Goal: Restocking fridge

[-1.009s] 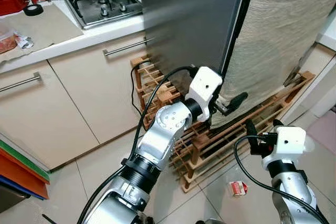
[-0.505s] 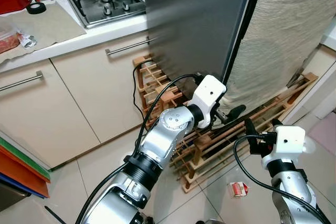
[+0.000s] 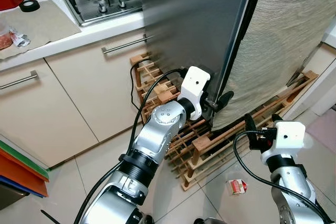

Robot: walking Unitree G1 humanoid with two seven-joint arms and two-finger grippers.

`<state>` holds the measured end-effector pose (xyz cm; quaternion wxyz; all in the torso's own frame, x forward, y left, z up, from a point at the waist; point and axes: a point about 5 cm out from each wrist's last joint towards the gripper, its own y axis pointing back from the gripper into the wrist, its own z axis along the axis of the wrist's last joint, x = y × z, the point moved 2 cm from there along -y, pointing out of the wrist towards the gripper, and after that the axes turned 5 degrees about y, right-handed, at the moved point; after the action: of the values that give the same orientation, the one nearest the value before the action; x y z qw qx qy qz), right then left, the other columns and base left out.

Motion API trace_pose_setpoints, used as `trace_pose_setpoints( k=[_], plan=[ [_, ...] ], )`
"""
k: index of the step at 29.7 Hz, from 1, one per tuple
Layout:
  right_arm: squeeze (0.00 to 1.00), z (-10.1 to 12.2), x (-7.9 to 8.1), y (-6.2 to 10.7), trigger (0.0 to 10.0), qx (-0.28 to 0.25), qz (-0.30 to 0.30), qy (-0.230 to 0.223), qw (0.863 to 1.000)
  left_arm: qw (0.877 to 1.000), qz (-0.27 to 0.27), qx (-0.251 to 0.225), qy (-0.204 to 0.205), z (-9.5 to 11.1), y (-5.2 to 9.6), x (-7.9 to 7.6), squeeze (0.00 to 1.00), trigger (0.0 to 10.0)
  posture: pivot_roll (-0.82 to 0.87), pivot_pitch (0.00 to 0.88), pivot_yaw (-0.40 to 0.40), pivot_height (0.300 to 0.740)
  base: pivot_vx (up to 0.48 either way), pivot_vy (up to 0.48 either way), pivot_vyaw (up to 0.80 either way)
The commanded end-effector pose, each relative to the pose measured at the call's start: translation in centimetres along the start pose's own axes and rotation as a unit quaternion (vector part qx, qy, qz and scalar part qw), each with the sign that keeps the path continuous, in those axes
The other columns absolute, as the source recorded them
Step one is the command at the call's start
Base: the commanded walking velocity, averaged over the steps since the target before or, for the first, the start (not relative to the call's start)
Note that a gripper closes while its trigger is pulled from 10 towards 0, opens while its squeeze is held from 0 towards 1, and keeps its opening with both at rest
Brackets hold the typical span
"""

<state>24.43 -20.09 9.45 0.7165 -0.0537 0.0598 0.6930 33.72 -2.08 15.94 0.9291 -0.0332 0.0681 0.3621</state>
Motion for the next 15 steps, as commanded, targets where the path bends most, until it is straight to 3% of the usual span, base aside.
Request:
trace_pose_setpoints(
  k=[1,5,8,12,13,15],
  plan=[
    [0.01,0.0,-0.1,0.0,10.0,0.001,0.000,-0.002,1.000,0.999,0.016,-0.037,0.022,1.2,-0.3,-0.5,0.00,10.0,-0.04,0.056,0.015,0.740,0.000,0.000,0.00],
    [0.01,0.3,-0.6,-0.1,10.0,-0.005,-0.015,-0.002,1.000,0.991,0.125,-0.047,0.024,0.9,1.9,3.6,0.00,10.0,-0.04,0.049,0.018,0.740,0.000,0.000,0.00],
    [0.01,0.4,-0.9,0.1,10.0,-0.006,-0.025,-0.003,1.000,0.985,0.163,-0.046,0.020,0.8,3.8,5.5,0.00,10.0,-0.03,0.046,0.020,0.740,0.000,0.000,0.00],
    [0.01,0.4,-0.8,0.7,10.0,-0.005,-0.026,-0.003,1.000,0.987,0.155,-0.032,0.006,0.7,7.5,6.5,0.00,10.0,-0.02,0.040,0.030,0.740,0.000,0.000,0.00],
    [0.01,0.1,-0.9,1.0,10.0,0.002,-0.031,-0.003,1.000,0.987,0.159,-0.016,-0.003,0.2,9.2,6.8,0.00,10.0,-0.01,0.038,0.031,0.740,0.000,0.000,0.00],
    [0.01,0.0,-1.0,1.0,10.0,0.005,-0.035,-0.004,0.999,0.987,0.158,-0.007,-0.005,-0.2,9.9,6.8,0.00,10.0,0.00,0.032,0.032,0.740,0.000,0.000,0.00]
  ],
)
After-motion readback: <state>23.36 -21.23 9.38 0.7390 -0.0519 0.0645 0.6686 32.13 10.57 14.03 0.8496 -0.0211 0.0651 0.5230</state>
